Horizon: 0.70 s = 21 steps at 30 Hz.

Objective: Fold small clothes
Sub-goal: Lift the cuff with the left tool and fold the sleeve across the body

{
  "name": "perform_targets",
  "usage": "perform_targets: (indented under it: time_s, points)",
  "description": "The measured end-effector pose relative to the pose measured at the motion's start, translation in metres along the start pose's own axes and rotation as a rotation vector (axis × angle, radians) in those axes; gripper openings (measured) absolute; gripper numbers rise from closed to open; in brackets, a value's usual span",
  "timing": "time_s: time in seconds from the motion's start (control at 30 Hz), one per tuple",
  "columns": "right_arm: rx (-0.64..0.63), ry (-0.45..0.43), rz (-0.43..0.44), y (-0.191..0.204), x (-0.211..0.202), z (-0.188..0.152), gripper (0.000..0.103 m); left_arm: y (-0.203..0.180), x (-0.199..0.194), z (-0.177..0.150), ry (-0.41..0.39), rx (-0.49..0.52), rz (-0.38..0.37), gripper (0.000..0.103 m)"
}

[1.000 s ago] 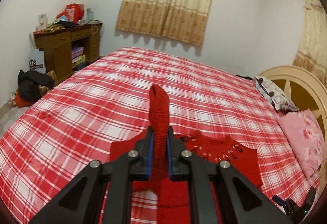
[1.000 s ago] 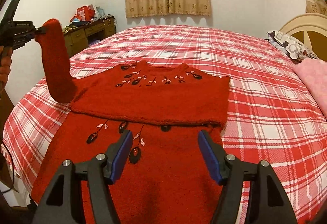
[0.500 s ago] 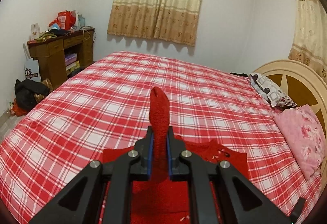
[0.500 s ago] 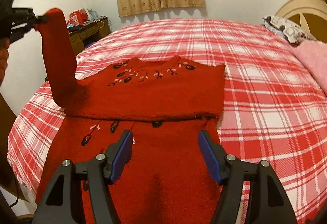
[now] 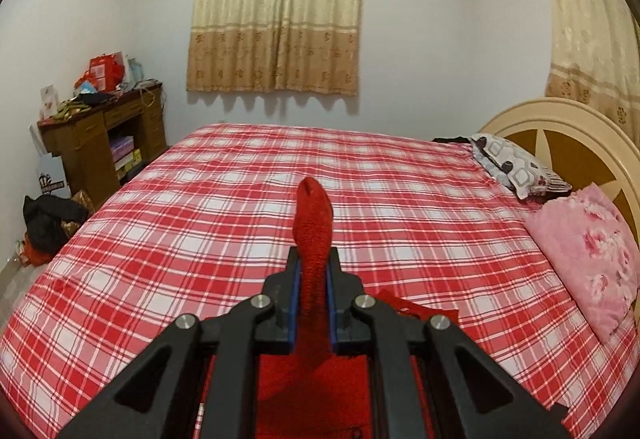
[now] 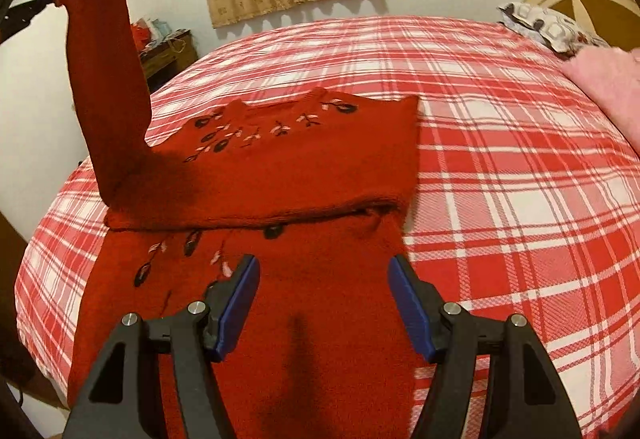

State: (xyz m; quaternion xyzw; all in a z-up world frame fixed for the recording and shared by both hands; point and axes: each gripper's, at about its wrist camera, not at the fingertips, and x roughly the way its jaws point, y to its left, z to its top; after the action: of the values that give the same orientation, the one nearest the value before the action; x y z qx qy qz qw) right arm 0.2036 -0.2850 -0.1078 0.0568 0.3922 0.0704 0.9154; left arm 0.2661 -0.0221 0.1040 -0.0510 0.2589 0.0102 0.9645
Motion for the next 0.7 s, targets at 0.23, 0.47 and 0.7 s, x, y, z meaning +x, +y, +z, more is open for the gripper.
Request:
perform_targets:
  time_s: [0.23,0.47,0.7]
  points:
    - [0.060,-0.006,-0.018,-0.018,0.001,0.003,0.068,-0.037,0.024,-0.004,0.033,0.050,-0.033,0.011]
    - [0.106,-0.003,-0.037,-0.033,0.006,0.002,0.068,-0.073,0.052,-0.035,0.101,0.105,-0.062,0.011]
    - [0.186,-0.016,-0.073,-0.054,0.006,0.003,0.068,-0.112,0.078,-0.080,0.168,0.168,-0.094,0.017]
